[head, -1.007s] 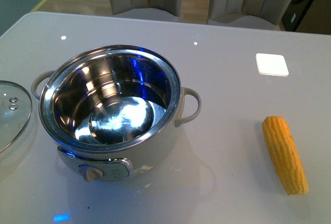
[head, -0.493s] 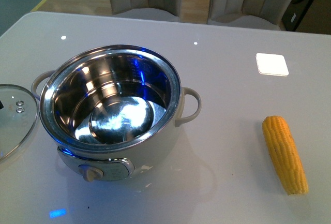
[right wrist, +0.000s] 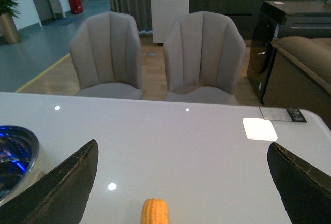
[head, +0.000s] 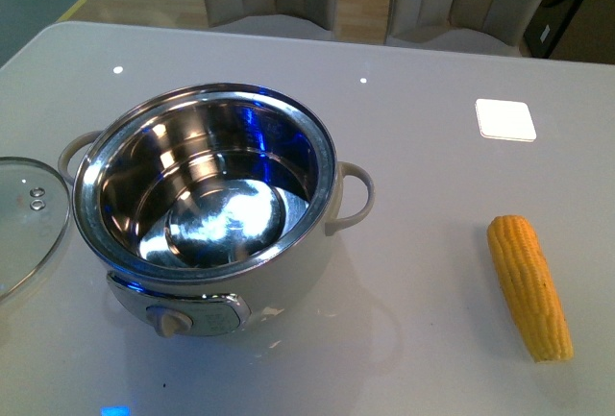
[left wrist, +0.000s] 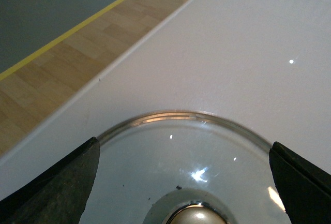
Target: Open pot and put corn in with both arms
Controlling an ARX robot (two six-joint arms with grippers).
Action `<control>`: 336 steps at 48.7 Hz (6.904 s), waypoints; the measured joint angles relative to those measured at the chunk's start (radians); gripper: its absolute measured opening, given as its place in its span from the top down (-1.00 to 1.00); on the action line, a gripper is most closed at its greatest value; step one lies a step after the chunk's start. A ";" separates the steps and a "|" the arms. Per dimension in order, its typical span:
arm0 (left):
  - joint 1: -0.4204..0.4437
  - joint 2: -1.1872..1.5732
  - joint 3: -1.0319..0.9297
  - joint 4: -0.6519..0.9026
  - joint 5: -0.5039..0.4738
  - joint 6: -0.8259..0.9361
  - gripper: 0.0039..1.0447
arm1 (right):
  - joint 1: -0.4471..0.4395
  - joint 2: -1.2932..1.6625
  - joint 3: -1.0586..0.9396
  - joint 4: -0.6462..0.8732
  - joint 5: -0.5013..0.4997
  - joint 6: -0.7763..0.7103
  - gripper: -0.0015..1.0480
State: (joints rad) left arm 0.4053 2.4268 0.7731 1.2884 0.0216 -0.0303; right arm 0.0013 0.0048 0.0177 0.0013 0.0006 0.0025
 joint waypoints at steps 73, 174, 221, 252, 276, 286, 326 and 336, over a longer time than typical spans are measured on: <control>-0.234 -2.145 -0.713 -1.073 0.140 0.020 0.94 | 0.000 0.000 0.000 0.000 0.000 0.000 -0.83; -0.404 -2.421 -0.759 -1.288 -0.022 0.025 -0.87 | 0.087 1.307 0.394 0.186 0.187 0.162 -0.83; -0.404 -2.421 -0.759 -1.288 -0.022 0.025 -0.87 | 0.071 2.129 0.774 0.233 -0.009 -0.165 -0.83; -0.404 -2.421 -0.759 -1.288 -0.022 0.025 -0.87 | 0.083 2.226 0.811 0.223 -0.016 -0.226 -0.12; -0.404 -2.421 -0.759 -1.288 -0.022 0.025 -0.87 | 0.063 1.968 0.748 0.227 -0.124 -0.290 0.53; -0.404 -2.421 -0.759 -1.288 -0.022 0.025 -0.87 | 0.167 1.785 0.759 0.176 -0.190 -0.187 0.56; -0.404 -2.421 -0.759 -1.288 -0.022 0.025 -0.87 | 0.557 1.922 1.157 0.144 -0.271 0.301 0.57; -0.404 -2.421 -0.759 -1.288 -0.022 0.025 -0.87 | 0.596 2.007 1.268 0.108 -0.269 0.352 0.59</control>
State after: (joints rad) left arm 0.0017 0.0055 0.0139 0.0002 -0.0006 -0.0051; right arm 0.5976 2.0117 1.2861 0.1093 -0.2680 0.3542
